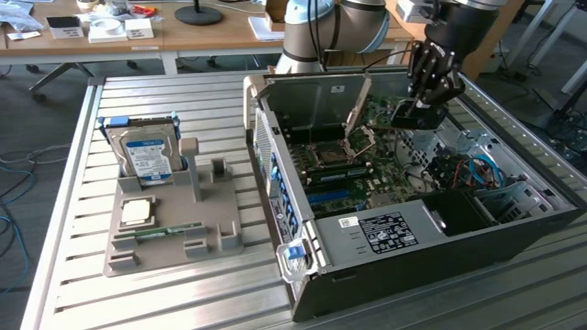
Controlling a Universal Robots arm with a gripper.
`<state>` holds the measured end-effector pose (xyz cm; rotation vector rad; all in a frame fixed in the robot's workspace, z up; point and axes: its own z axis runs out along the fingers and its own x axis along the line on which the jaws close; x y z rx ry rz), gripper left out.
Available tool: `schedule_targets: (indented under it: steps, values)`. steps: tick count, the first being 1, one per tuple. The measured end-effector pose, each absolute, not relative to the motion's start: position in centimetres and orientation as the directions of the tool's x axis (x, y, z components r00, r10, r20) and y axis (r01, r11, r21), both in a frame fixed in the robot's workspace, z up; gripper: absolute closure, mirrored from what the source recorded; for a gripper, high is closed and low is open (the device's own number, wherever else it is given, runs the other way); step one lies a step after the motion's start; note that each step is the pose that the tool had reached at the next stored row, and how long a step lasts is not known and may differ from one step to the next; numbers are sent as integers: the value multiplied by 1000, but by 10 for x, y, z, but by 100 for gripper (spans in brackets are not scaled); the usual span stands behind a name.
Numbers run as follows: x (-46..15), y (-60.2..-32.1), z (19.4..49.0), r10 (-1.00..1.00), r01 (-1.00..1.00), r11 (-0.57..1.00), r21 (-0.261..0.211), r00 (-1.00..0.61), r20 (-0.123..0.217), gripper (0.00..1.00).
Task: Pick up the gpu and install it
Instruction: 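Insert the gpu into the slot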
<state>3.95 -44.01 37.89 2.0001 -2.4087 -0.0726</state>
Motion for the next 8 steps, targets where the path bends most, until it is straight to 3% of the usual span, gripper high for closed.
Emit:
schedule_targets:
  steps: [8]
  values:
    - [40, -440, 379, -999, -998, 39, 42, -40, -22, 73]
